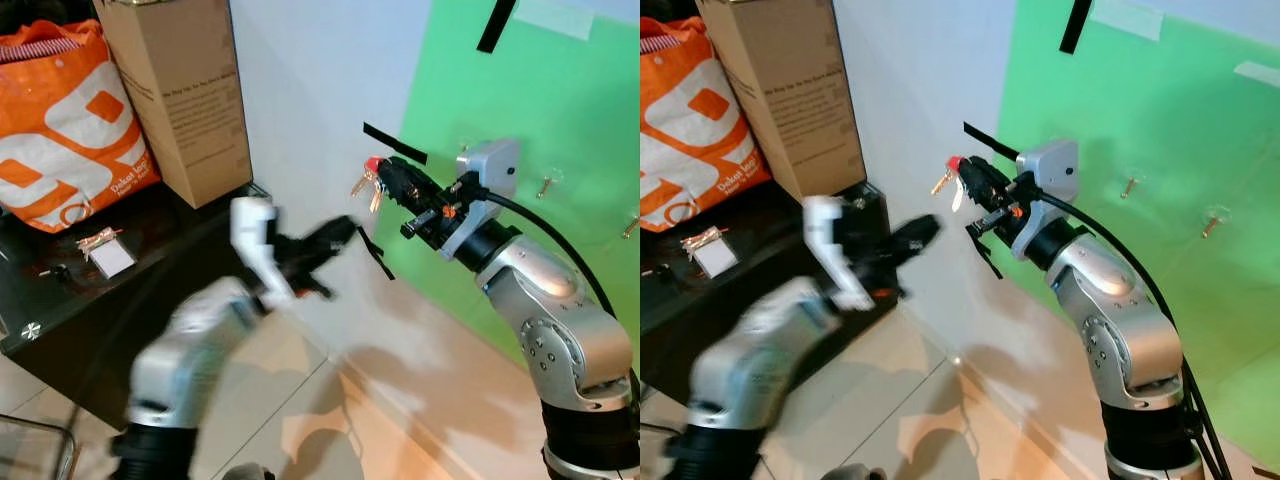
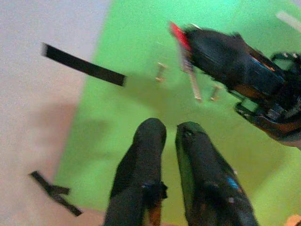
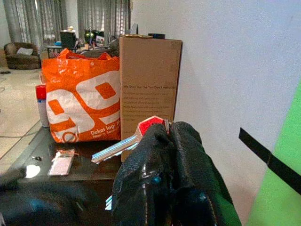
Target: Hang keys on a hook
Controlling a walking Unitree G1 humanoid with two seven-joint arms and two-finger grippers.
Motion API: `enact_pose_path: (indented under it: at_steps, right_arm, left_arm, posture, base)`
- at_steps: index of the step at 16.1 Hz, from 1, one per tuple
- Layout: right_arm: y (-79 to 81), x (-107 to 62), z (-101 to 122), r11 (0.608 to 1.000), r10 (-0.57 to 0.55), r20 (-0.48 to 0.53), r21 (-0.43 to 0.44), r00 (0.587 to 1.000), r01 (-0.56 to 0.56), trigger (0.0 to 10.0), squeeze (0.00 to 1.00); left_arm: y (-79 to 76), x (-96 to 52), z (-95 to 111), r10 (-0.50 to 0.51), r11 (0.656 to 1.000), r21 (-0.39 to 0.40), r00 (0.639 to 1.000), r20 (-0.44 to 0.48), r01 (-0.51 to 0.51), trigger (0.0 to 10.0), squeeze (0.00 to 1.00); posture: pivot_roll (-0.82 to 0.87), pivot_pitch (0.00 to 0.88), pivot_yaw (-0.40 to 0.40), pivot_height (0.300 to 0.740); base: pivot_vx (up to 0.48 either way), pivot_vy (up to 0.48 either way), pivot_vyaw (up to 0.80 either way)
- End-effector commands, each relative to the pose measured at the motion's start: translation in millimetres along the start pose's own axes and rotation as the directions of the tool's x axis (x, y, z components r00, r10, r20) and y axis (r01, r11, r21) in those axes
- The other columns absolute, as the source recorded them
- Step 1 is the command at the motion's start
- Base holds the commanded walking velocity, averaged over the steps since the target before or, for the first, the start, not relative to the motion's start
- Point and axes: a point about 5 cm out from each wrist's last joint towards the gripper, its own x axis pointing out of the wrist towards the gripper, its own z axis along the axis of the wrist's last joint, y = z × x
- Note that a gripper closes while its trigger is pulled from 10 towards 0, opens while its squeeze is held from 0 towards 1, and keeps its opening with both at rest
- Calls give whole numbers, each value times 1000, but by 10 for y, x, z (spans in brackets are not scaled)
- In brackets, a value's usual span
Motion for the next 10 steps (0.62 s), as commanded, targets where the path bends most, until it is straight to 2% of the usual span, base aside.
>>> enact_pose_path:
  at_steps: [1,3,5,7,8,9,10]
  right_arm:
    - [55,24,63,998,36,16,-48,999,-35,10000,0]
    - [88,27,75,996,53,14,-72,998,-52,10000,0]
    - [132,32,70,988,73,-10,-134,997,-74,10000,0]
    - [153,46,66,978,73,-31,-191,997,-78,10000,0]
    - [163,60,73,974,68,-34,-216,997,-74,10000,0]
    - [171,72,89,972,63,-26,-223,998,-67,10000,0]
    - [174,75,94,972,62,-24,-225,998,-65,10000,0]
  left_arm:
    - [92,-73,63,-10,998,-63,1000,20,12,10000,1000]
    - [155,-111,137,-36,990,-134,998,50,43,10000,1000]
    - [132,-21,234,-133,965,-216,986,98,152,10000,1000]
    - [79,72,255,-210,942,-246,973,95,227,10000,1000]
    - [69,118,243,-234,935,-255,970,73,245,10000,925]
    - [66,137,232,-252,932,-256,966,53,257,10000,0]
    - [67,142,230,-256,931,-255,965,48,260,10000,0]
  posture:
    - [-58,0,-12,740]
    - [-54,0,-10,740]
    - [-52,0,-2,740]
    - [-53,0,9,740]
    - [-57,0,15,740]
    - [-62,0,25,740]
    - [-62,0,25,740]
  base:
    - [0,0,0]
    - [0,0,0]
    - [0,0,0]
    - [0,0,0]
    - [0,0,0]
    - [0,0,0]
    - [0,0,0]
